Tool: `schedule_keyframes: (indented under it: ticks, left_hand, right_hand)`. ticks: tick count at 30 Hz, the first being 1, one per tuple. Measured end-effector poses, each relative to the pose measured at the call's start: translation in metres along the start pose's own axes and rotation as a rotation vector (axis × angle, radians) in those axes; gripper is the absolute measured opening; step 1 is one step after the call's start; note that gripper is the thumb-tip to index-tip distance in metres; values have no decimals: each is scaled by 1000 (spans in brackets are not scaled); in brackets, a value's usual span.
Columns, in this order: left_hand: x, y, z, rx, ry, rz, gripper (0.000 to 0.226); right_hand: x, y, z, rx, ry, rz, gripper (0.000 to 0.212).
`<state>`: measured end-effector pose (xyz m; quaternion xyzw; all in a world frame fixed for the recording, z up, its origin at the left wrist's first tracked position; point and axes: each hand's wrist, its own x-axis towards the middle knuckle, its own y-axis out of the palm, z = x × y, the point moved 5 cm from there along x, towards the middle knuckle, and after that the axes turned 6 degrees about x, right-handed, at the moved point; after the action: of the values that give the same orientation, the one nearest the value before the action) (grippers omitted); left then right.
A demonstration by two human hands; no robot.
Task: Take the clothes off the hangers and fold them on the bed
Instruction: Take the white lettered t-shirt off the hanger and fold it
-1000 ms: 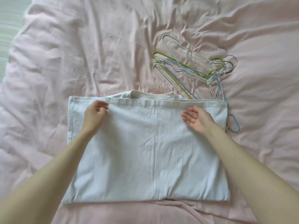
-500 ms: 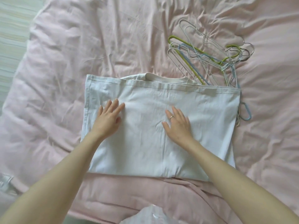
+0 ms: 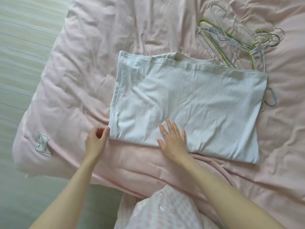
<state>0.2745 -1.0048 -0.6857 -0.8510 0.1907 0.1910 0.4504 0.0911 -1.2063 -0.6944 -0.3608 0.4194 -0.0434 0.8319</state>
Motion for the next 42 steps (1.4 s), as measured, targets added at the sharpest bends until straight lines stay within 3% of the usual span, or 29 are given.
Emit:
schedule_keyframes:
  ticks: [4, 7, 15, 20, 32, 35, 39, 42]
  left_hand:
    - [-13, 3, 11, -165, -35, 157, 12]
    - [-14, 1, 9, -76, 52, 223, 17]
    - [-5, 1, 1, 443, 124, 54, 18]
    - [-8, -1, -13, 405, 216, -95, 28]
    - [-3, -5, -1, 434, 176, -103, 12]
    - [5, -9, 2, 369, 197, -39, 11]
    - [12, -7, 7, 260, 135, 144, 30]
    - [14, -7, 11, 450, 131, 187, 15]
  right_hand:
    - [-9, 10, 2, 16, 47, -11, 59]
    - [-12, 16, 4, 24, 67, -23, 58]
    - [-12, 20, 5, 10, 86, -14, 58]
    - [-9, 22, 3, 9, 89, -9, 58]
    - [-9, 22, 1, 5, 72, -1, 57]
    - [-9, 23, -2, -30, 71, 9, 56]
    - [-9, 22, -5, -23, 65, 14, 56]
    - [-11, 21, -8, -18, 40, 23, 56]
